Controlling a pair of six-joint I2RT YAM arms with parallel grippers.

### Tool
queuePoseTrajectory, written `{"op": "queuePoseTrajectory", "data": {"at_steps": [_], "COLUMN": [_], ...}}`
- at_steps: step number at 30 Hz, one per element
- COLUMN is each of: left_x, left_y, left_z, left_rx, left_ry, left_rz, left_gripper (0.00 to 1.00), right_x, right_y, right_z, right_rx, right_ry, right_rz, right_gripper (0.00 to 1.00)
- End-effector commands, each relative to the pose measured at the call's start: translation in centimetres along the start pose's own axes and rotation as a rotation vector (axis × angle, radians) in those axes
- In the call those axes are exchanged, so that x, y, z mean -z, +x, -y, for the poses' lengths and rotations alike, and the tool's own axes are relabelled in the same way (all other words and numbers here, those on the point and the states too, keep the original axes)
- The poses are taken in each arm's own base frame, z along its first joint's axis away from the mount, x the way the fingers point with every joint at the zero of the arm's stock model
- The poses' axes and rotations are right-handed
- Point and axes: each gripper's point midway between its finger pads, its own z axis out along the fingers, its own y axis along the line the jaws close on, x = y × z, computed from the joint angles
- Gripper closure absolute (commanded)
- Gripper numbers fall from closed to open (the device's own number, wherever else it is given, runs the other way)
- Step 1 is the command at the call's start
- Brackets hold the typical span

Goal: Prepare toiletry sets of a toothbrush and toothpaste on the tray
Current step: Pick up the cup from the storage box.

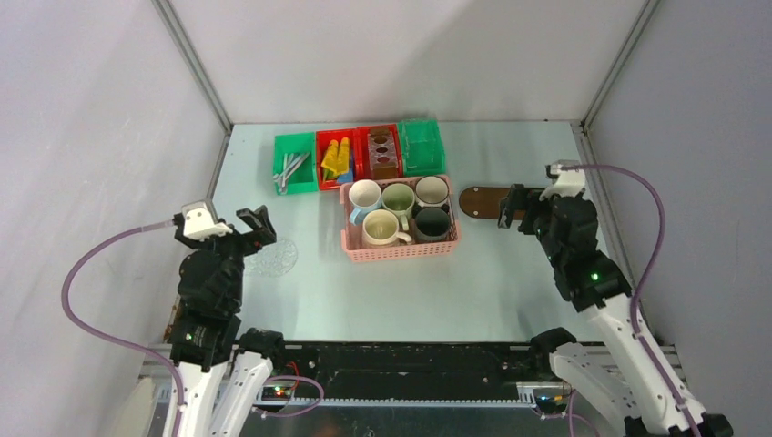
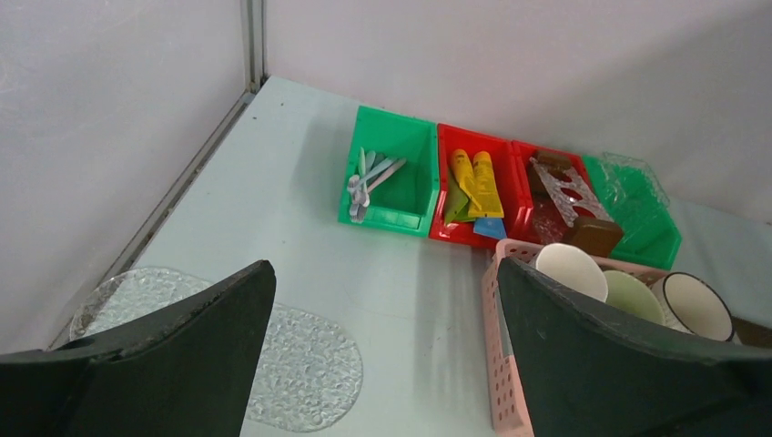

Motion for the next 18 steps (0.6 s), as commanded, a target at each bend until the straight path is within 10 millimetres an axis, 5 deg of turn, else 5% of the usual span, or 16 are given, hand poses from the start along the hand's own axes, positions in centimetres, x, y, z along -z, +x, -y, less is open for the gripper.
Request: {"op": "queuePoseTrajectory", "data": {"at_steps": [1,6,10,18], "left_x": [-0.6,-1.2,-1.7,-2.5], "left_y": [1.0,2.3,2.9,3.8], "left_z": [0.7,1.2,1.4,1.4], "left_rx": [0.006,0.001,-0.012,-0.047], "left_ry": [0.022,0.044,0.047,0.044], "left_rz": [-0.049,-0.092,-0.114,-0.135], "left_gripper": [0.0,0.0,0.0,0.0], "right_x": [-0.8,-2.4,-3.2,-3.5], "right_y": [0.6,3.9,4.3,4.8], "right_z": [-1.6,-1.8,-2.0,-4.5], "right_rx": [-0.03,-0.048,-0.131,-0.113], "right_ry": [-0.047,-0.017,0.024,-0.18], "right_rz": [-0.137,-0.354,-0.424,-0.479], "right_gripper": [0.01,0.01,0.0,0.01]}}
